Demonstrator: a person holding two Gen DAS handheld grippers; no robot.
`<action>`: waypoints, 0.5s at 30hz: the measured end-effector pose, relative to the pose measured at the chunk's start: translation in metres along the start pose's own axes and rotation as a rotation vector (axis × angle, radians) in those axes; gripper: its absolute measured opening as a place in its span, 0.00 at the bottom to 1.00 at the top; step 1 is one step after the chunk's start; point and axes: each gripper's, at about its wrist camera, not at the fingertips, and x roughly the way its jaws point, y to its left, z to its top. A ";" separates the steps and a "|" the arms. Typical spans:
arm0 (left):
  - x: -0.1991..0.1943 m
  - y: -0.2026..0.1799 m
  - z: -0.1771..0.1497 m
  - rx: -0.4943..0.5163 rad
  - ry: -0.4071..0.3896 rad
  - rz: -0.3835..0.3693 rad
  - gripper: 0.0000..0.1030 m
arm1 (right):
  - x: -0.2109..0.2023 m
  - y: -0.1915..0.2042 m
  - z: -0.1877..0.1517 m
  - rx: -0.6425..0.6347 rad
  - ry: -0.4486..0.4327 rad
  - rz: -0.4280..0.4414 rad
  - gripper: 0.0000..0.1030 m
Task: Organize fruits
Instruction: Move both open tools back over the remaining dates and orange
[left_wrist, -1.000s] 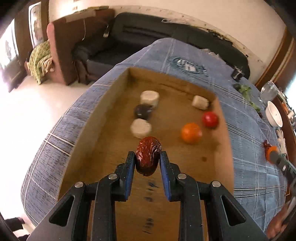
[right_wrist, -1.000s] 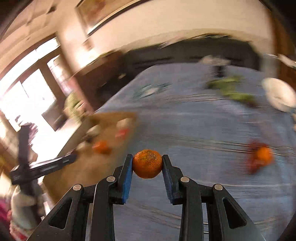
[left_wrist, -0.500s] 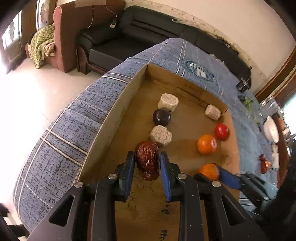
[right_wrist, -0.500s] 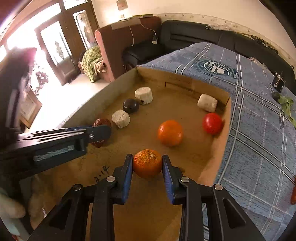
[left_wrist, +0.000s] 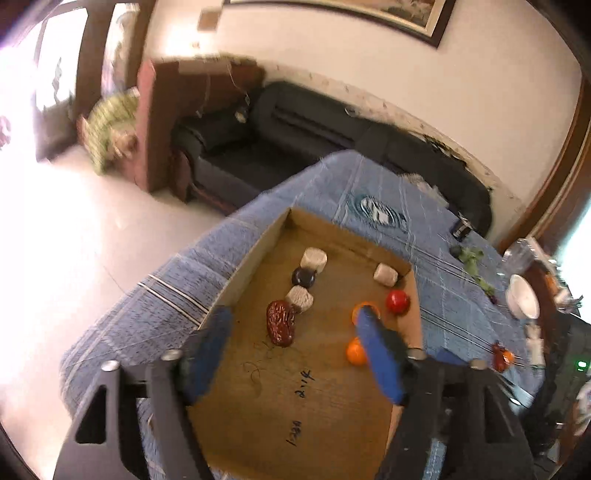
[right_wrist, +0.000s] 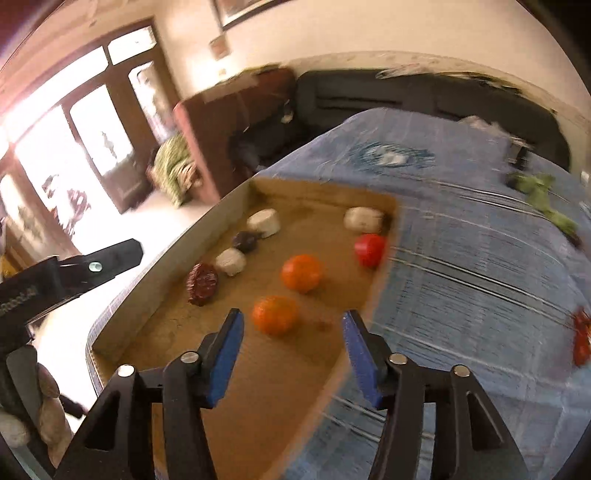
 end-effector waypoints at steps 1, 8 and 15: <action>-0.006 -0.008 -0.003 0.014 -0.022 0.024 0.81 | -0.011 -0.009 -0.004 0.026 -0.023 -0.016 0.65; -0.043 -0.088 -0.035 0.192 -0.111 -0.015 0.87 | -0.072 -0.078 -0.041 0.243 -0.137 -0.119 0.71; -0.044 -0.144 -0.054 0.323 -0.097 -0.036 0.87 | -0.104 -0.116 -0.067 0.331 -0.184 -0.165 0.73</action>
